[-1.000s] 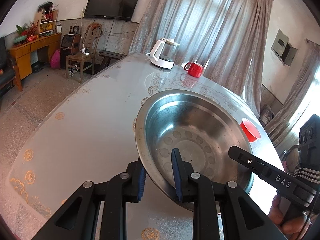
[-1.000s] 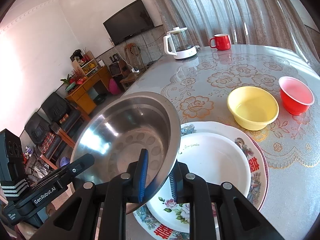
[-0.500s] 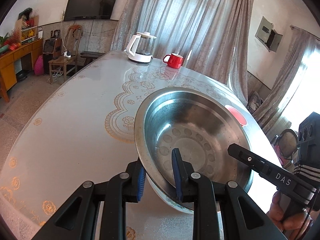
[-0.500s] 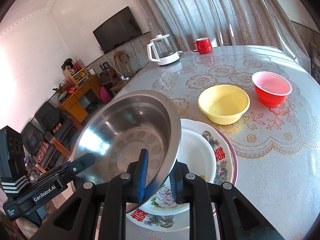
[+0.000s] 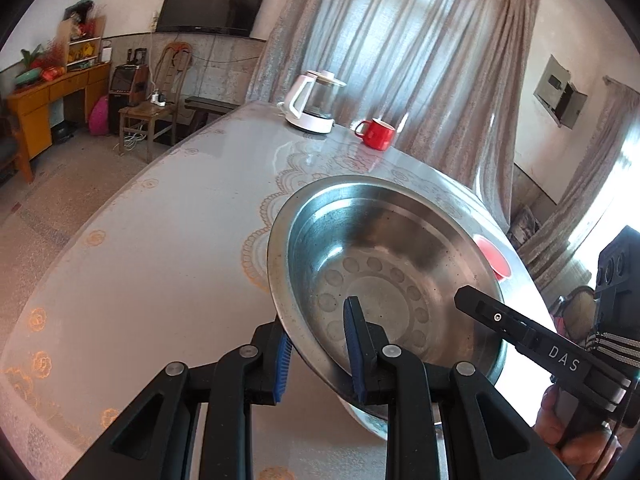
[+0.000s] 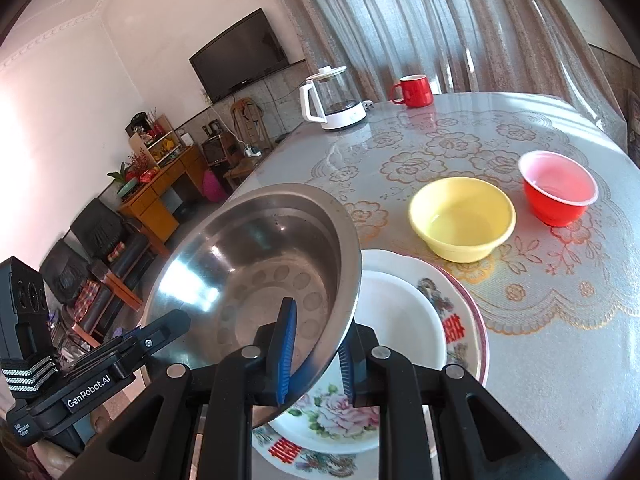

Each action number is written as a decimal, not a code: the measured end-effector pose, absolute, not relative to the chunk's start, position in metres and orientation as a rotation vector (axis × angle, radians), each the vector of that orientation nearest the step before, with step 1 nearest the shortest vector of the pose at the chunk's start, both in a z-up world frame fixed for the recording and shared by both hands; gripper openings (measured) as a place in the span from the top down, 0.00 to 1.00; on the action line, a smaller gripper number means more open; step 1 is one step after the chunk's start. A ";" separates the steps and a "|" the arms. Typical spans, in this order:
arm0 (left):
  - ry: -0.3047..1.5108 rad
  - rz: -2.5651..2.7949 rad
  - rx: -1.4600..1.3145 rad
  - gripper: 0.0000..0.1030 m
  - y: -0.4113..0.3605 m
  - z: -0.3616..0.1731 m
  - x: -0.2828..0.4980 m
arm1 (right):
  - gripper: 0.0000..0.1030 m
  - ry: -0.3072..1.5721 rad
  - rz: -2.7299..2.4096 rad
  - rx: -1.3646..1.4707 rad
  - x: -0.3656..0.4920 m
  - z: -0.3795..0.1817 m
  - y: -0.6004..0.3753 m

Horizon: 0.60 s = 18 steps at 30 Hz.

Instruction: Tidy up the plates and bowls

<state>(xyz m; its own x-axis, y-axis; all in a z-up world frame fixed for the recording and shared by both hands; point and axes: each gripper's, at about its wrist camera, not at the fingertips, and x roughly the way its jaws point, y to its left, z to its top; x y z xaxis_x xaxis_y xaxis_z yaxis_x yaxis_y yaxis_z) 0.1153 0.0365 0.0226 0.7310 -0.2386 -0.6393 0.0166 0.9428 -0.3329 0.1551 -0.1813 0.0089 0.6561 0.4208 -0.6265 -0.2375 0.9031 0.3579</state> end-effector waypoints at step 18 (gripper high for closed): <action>0.829 0.101 -0.394 0.68 0.110 -0.031 0.124 | 0.79 0.957 0.548 0.028 0.238 -0.039 -0.050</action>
<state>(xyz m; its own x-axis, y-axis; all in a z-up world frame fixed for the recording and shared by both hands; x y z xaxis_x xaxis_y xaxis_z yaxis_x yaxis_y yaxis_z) 0.1245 0.1101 -0.0308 0.6752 -0.0645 -0.7348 -0.2394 0.9231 -0.3010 0.2379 -0.0500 -0.0395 0.4514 0.4552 -0.7674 -0.4311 0.8643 0.2591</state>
